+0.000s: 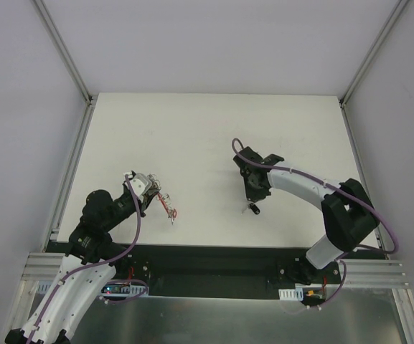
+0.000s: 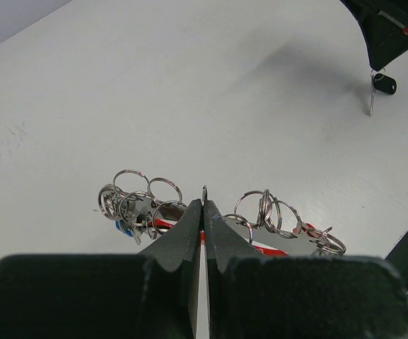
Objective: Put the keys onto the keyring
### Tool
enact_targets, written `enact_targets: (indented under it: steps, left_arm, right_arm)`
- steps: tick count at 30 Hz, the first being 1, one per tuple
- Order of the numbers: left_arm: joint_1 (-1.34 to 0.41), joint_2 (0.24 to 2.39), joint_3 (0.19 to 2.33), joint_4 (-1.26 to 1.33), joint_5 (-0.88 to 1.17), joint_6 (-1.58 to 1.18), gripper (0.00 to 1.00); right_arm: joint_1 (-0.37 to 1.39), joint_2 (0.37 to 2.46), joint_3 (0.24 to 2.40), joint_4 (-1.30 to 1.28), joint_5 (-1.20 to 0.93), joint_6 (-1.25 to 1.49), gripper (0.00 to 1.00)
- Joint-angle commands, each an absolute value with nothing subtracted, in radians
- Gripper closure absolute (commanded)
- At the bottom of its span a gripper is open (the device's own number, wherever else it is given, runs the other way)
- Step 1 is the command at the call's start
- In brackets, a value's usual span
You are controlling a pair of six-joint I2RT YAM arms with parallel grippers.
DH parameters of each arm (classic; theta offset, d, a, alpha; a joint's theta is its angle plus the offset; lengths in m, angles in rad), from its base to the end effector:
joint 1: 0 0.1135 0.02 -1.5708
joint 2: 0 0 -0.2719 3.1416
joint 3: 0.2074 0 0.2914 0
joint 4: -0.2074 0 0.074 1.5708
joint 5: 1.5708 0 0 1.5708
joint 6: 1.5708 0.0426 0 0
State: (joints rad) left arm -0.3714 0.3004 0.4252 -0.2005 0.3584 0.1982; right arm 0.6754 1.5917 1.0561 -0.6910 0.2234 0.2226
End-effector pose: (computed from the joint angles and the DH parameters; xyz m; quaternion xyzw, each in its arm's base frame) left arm 0.1337 -0.0681 0.2804 0.3190 0.6585 -0.1881 0.6551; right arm 0.2717 0.2055 0.1826 -0.2012 0.9584 -0.0251 0.2010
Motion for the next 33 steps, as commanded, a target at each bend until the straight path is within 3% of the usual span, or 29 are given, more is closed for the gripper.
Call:
enact_targets:
  steps: [1,18,20,21,23,27,30,33]
  left_arm:
    - [-0.368,0.296,0.446,-0.147,0.379,0.195,1.00]
    - [-0.368,0.304,0.446,-0.147,0.387,0.190,1.00]
    - [-0.368,0.307,0.446,-0.147,0.390,0.192,1.00]
    - [-0.368,0.310,0.446,-0.146,0.388,0.192,1.00]
    - [-0.368,0.313,0.446,-0.146,0.385,0.189,1.00]
    - [-0.368,0.331,0.449,-0.147,0.391,0.189,1.00]
    - [-0.368,0.342,0.451,-0.147,0.394,0.187,1.00]
    - [-0.368,0.344,0.451,-0.147,0.393,0.187,1.00]
  right_arm:
    - [0.739,1.638,1.083,-0.729,0.154,0.284,0.99]
    - [0.792,1.833,1.246,-0.749,0.077,0.409,0.95]
    - [0.787,1.850,1.253,-0.746,0.075,0.425,0.88]
    - [0.787,1.845,1.253,-0.738,0.084,0.425,0.78]
    - [0.787,1.832,1.246,-0.713,0.097,0.414,0.71]
    - [0.784,1.743,1.249,-0.695,0.114,0.365,0.49]
    - [0.784,1.679,1.217,-0.686,0.095,0.322,0.38]
    - [0.784,1.645,1.166,-0.664,0.043,0.276,0.35]
